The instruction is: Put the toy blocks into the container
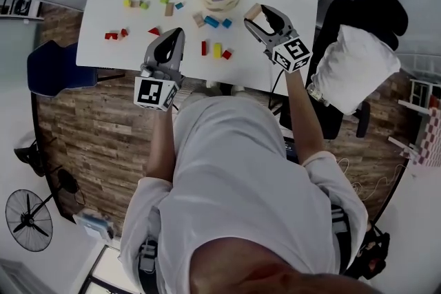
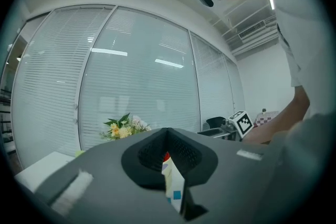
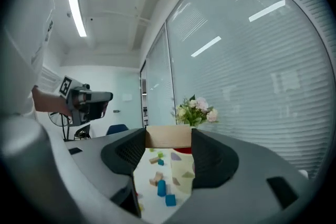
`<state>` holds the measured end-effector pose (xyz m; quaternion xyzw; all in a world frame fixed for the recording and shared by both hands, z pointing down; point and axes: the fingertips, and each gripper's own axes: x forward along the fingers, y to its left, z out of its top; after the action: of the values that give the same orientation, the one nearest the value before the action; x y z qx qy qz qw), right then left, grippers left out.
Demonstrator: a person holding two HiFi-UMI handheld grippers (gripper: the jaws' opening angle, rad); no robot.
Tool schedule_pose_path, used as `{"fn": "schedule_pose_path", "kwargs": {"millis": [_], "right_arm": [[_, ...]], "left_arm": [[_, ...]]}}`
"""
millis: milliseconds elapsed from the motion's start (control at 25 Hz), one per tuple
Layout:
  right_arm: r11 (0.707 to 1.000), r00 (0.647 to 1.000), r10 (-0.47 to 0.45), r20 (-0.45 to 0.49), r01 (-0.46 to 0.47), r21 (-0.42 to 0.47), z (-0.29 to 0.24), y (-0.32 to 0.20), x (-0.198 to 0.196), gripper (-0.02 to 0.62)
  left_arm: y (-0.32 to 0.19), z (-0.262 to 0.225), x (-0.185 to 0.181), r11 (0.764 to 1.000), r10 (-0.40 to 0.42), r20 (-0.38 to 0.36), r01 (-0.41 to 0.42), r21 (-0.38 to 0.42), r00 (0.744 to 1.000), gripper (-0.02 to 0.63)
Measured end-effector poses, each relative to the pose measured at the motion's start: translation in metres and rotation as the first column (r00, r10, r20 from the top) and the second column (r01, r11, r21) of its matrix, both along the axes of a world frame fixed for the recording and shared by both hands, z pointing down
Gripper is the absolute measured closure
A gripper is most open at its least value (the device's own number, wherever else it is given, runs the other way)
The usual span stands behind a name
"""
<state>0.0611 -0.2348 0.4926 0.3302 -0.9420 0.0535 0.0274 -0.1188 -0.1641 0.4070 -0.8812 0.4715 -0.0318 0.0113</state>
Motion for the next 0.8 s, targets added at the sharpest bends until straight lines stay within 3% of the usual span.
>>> {"fn": "schedule_pose_path", "kwargs": {"millis": [280,800], "right_arm": [[1.000,0.999,-0.025,0.026,0.024,0.019,-0.015,-0.064,-0.044,0.324],[0.992,0.962,0.015,-0.272,-0.049,-0.118,0.051,-0.177,-0.090,0.324]], "left_arm": [[0.032,-0.013,-0.014,0.999,-0.051,-0.058,0.052,0.001,0.997,0.607],[0.071,-0.039,-0.043,0.986,-0.160,-0.103,0.164,0.037,0.982,0.608]]}}
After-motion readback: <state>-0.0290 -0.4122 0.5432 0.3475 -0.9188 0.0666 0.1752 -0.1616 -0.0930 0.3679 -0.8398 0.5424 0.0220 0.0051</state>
